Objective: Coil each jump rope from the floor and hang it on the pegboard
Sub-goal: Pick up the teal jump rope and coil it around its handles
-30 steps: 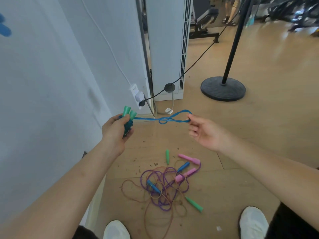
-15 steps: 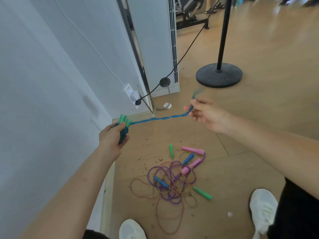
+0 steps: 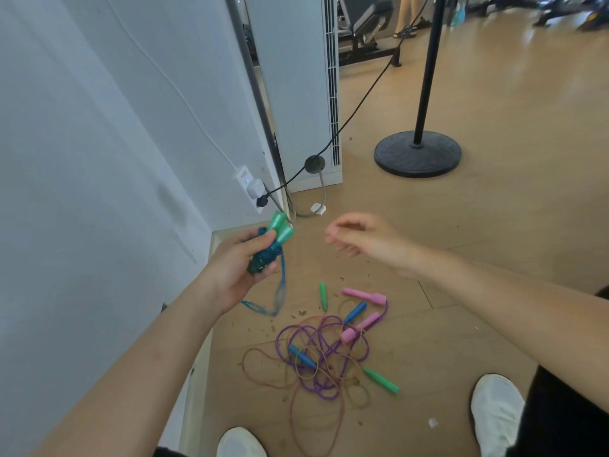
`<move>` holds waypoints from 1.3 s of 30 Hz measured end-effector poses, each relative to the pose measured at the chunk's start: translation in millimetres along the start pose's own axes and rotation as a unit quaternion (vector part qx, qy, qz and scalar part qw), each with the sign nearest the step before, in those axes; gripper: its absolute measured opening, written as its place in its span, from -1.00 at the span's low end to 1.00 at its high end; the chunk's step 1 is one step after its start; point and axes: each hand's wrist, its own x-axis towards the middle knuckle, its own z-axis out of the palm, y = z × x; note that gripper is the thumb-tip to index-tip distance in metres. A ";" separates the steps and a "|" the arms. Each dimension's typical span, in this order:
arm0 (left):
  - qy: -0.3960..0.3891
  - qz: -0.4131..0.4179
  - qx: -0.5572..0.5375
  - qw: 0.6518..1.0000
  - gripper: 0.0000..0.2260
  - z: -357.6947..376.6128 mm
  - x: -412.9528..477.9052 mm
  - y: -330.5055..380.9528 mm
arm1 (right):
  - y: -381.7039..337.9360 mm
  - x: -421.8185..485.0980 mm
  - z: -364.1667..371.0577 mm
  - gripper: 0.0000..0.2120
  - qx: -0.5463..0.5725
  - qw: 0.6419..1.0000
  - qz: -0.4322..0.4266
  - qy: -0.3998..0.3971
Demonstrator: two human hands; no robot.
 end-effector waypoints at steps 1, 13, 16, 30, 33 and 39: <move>-0.012 -0.002 -0.001 1.000 -0.85 2.2 -1.5 0.6 | -0.7 -0.3 4.1 -0.85 -0.006 1.000 -0.011 -0.021; -0.029 -0.012 -0.098 0.995 -0.80 1.7 -4.1 5.7 | 5.2 -5.7 46.2 -0.81 0.070 0.991 -0.024 -0.115; 0.010 0.007 -0.103 0.995 -0.84 -0.6 -3.2 4.5 | 8.0 -6.6 45.3 -0.92 0.046 0.996 -0.009 -0.079; -0.002 0.271 0.464 0.844 -0.65 -0.9 6.7 -24.1 | -24.6 -25.0 12.6 -0.93 -0.304 0.928 -0.194 -0.092; -0.076 0.293 0.511 0.805 -0.64 2.7 5.2 -27.7 | -30.8 -22.3 -1.1 -0.91 -0.294 0.932 -0.192 -0.089; -0.143 0.294 0.538 0.777 -0.66 10.8 0.3 -30.1 | -33.2 -18.2 -10.3 -0.92 -0.245 0.949 -0.181 -0.081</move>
